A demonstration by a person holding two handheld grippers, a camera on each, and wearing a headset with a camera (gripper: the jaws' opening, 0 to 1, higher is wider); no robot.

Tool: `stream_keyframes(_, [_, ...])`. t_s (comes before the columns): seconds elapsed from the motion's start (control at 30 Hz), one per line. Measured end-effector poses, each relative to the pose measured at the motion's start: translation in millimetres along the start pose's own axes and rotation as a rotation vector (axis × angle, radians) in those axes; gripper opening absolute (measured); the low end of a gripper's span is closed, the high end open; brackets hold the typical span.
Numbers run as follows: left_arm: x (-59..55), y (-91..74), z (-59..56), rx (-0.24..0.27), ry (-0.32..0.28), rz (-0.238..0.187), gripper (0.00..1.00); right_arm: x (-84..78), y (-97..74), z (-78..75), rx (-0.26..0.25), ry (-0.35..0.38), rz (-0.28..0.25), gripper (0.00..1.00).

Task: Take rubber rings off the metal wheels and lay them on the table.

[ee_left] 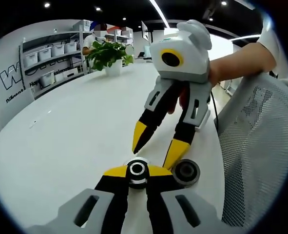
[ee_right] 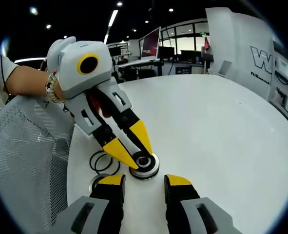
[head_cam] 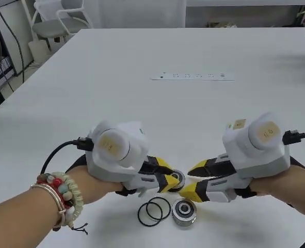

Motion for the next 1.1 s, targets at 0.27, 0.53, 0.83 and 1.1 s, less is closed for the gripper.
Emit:
stream_keyframes(0.27, [2.8,3.1,0.5,0.010,-0.003,-0.003,0.08,1.8,6.2,0.6,-0.009,0.006,-0.014,0.28])
stream_keyframes(0.53, [3.3,5.4,0.3,0.018,-0.008,-0.013,0.08,2.9,7.1,-6.3,-0.049,-0.014,-0.019,0.24])
stream_keyframes(0.83, [3.0,5.9,-0.4,0.020,-0.003,-0.020,0.08,-3.4,4.0,-6.2,-0.031,-0.032,0.016,0.19])
stream_keyframes(1.1, [1.9,6.1,1.3,0.035,-0.017,-0.014,0.08,-5.8,0.1,-11.6,-0.046,-0.034,0.033,0.01])
Point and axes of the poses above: the centre of the closed fingertips' face, and the gripper's own axes: y roughly forward along the fingers, z roughly to its left, x roughly out of its top, the point moved 2 cm from there along -y, roughly backward along the fingers, and after that the axes turned 13 degrees about y, right-handed, at the moved point
